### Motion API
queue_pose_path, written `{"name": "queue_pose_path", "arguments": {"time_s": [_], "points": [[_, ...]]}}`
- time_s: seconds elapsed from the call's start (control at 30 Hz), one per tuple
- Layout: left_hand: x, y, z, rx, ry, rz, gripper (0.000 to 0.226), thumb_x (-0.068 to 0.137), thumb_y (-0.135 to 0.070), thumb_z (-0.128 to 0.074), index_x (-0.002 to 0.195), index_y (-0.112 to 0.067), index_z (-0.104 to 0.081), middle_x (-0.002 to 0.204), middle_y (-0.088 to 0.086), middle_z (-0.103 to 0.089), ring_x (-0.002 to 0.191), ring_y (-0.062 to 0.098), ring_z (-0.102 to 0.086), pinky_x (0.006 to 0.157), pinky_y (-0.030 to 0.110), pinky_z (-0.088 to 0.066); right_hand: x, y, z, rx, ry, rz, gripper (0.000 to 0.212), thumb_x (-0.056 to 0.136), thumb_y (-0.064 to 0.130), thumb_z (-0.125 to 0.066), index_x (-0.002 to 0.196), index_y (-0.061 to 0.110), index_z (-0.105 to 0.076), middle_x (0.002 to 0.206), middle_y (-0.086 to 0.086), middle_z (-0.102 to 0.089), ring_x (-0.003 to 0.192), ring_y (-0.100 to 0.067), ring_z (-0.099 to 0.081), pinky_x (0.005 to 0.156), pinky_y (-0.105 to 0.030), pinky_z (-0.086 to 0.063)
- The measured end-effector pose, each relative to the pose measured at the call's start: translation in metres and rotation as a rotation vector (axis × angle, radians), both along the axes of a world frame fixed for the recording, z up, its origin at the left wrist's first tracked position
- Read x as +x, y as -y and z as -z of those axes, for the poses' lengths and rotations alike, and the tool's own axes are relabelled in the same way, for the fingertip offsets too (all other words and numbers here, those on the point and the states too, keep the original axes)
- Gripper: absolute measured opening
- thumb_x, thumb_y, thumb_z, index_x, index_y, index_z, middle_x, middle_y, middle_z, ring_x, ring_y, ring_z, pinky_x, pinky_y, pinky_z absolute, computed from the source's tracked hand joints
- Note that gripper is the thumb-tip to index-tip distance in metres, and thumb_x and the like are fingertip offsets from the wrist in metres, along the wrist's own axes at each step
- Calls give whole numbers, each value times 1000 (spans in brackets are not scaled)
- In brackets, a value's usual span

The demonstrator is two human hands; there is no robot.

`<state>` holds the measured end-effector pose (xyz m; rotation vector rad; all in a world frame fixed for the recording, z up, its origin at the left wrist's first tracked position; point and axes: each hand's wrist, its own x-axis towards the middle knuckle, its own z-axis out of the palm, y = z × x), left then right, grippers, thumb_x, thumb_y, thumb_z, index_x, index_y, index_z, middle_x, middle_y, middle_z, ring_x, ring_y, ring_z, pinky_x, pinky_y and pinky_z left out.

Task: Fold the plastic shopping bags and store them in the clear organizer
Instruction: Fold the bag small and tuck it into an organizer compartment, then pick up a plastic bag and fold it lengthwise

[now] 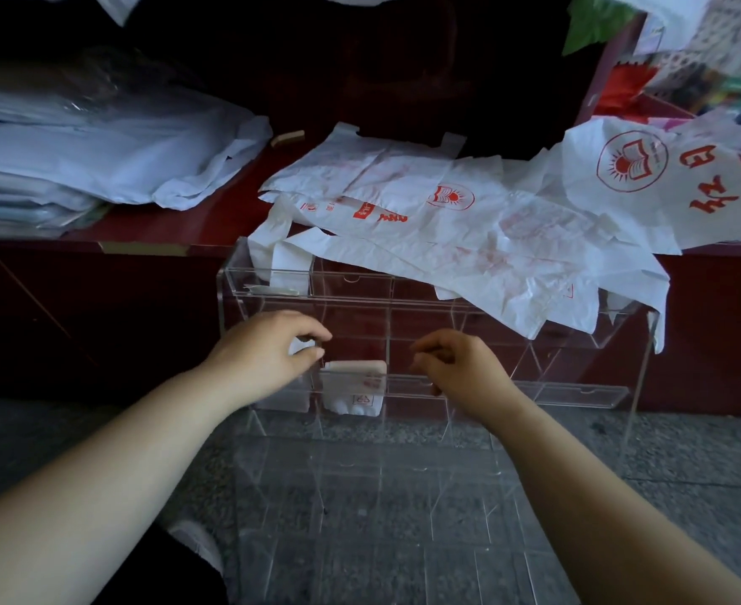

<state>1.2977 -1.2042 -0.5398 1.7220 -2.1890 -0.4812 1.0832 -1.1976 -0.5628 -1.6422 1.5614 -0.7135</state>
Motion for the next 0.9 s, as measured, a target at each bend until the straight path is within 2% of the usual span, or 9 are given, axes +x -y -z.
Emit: {"name": "queue_pose_path", "arguments": {"time_s": [0.13,0.27,0.33,0.4,0.47,0.53,0.7,0.8,0.9], "points": [[11,-18,4,-276,-99,-18,30,88,-18,-55,116,-13,-63,121,-1,-60,117,18,-52,93,20,-33,6,-17,-12,-122,-51,-10,16,87,12,-58,103,11,-63,80,11,-60,67,2,-54,69,-17,-49],[11,-13,9,-510,-13,-19,53,80,-37,-43,119,-4,-58,123,16,-59,119,24,-43,97,41,-31,13,-34,-35,-348,-14,35,11,83,9,-65,94,7,-67,66,18,-56,60,4,-57,58,-9,-44],[6,-8,12,-534,59,-31,57,80,-40,-40,125,-6,-47,125,20,-56,119,24,-34,103,42,-32,16,-28,-53,-438,-139,51,16,84,15,-64,98,10,-66,70,18,-56,64,1,-56,57,-10,-40],[3,-3,15,-545,115,-41,60,80,-44,-38,128,-8,-39,127,21,-55,121,25,-32,103,40,-22,15,-10,-70,-474,-372,68,27,87,23,-60,112,14,-61,96,8,-62,92,-6,-55,71,-18,-39],[3,1,15,-518,156,-69,62,81,-47,-35,128,-7,-37,127,20,-55,122,25,-31,99,40,-18,12,12,-82,-422,-630,40,39,89,30,-56,126,17,-50,129,2,-50,121,-17,-41,93,-26,-35],[5,5,14,-475,154,-98,63,88,-53,-26,130,-7,-35,130,19,-54,123,25,-30,102,41,-14,9,30,-87,-301,-803,-13,50,88,33,-56,133,17,-42,140,-1,-41,129,-20,-34,102,-30,-31],[15,14,22,-347,213,-76,78,93,-57,-5,123,-3,-52,123,17,-60,118,33,-52,110,30,2,7,43,-88,-186,-823,17,42,88,31,-56,127,17,-49,129,-3,-52,118,-21,-46,92,-30,-40],[16,16,24,-344,220,-70,74,93,-57,-6,122,-5,-49,121,16,-61,121,28,-43,108,34,-5,3,41,-93,-156,-814,19,31,91,26,-53,121,18,-57,125,-2,-57,113,-20,-51,88,-27,-40],[16,18,23,-321,221,-73,76,94,-56,-5,118,-4,-55,118,15,-63,112,32,-58,99,41,-19,2,40,-103,-136,-757,33,26,93,20,-49,113,14,-63,118,-3,-62,109,-20,-54,85,-24,-40]]}}
